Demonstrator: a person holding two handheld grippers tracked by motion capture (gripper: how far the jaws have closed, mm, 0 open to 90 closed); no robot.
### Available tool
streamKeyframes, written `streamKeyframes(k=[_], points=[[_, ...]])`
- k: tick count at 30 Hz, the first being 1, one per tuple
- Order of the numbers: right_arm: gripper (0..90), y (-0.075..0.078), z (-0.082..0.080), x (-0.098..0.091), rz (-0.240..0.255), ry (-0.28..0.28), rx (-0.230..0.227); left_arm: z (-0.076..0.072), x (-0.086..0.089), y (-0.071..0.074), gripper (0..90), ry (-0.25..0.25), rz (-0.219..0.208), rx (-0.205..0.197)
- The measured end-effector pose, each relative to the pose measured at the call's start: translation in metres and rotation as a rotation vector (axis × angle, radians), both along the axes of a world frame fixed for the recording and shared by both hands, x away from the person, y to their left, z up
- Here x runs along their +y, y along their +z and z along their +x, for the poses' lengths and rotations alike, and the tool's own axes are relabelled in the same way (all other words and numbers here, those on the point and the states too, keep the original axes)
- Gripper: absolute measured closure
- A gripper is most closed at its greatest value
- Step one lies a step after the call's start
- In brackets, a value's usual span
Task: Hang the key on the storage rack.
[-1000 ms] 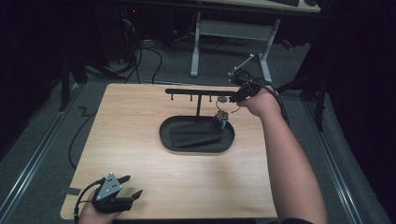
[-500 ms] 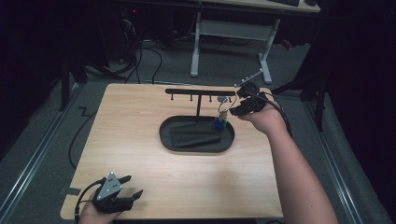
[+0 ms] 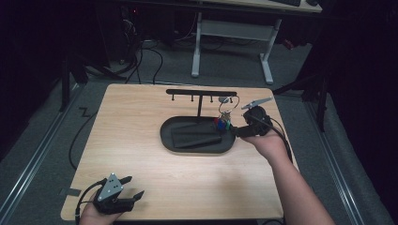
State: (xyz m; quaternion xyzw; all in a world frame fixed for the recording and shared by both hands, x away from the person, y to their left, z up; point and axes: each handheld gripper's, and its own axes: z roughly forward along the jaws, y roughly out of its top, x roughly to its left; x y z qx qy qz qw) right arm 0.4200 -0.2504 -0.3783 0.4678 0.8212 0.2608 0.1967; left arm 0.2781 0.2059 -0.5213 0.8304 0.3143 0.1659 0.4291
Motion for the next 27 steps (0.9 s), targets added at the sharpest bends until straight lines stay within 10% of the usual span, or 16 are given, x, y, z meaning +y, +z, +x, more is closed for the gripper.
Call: streamKeyframes(k=[11, 27], points=[[27.3, -0.046, -0.048, -0.021, 0.065, -0.02, -0.065, 0.0, -0.003, -0.001, 29.2, -0.001, 0.007, 0.002], [25.0, -0.126, -0.149, -0.067, 0.303, -0.106, -0.219, 0.0, -0.003, -0.003, 29.8, 0.007, -0.012, 0.013]])
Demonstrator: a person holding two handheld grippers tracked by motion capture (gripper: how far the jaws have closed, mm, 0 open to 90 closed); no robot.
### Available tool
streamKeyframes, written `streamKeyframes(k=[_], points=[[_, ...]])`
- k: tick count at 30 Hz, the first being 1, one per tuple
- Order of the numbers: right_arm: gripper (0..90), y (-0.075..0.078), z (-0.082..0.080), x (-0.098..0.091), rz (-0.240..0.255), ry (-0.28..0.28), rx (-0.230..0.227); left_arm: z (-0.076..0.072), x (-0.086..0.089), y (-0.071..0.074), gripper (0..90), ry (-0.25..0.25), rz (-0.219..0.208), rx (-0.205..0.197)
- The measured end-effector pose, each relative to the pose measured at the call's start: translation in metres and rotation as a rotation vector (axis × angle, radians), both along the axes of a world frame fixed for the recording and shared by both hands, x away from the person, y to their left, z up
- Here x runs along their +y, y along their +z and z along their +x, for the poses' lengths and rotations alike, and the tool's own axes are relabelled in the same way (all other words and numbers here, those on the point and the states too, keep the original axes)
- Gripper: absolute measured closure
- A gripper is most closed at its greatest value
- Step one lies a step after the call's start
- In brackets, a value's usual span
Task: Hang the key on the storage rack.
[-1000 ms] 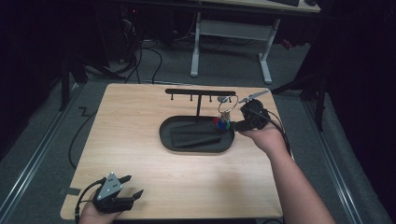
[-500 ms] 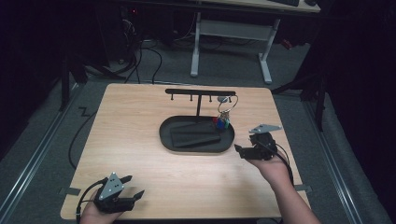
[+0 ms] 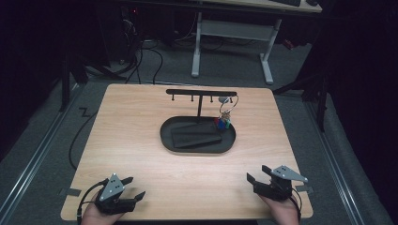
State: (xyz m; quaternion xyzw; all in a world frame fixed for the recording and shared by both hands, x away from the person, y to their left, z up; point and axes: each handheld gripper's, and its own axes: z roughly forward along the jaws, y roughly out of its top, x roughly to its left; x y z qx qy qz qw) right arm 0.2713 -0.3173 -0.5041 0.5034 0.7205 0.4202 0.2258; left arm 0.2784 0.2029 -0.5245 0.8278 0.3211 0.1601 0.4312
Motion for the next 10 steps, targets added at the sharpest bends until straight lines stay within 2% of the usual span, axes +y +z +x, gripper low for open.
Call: streamKeyframes(k=[1, 3, 5, 7, 10], points=[[25.0, 0.0014, -0.0038, -0.0022, 0.004, 0.015, 0.004, 0.0003, 0.0001, 0.0001, 30.2, 0.0, -0.001, 0.003], [25.1, -0.0008, -0.0098, -0.0067, -0.005, 0.005, 0.011, 0.001, 0.0001, 0.0001, 31.9, 0.003, -0.009, 0.006], [25.0, -0.0043, -0.0112, -0.0083, -0.002, 0.014, 0.027, 0.002, -0.0002, 0.0008, 32.0, 0.005, -0.017, 0.003], [25.0, -0.005, -0.0107, -0.0078, -0.007, 0.011, 0.022, 0.0034, -0.001, 0.0007, 32.0, 0.014, -0.019, 0.002], [25.0, -0.0053, -0.0116, -0.0056, 0.024, 0.016, 0.024, 0.0056, -0.0011, 0.0004, 31.4, 0.017, -0.02, 0.008]])
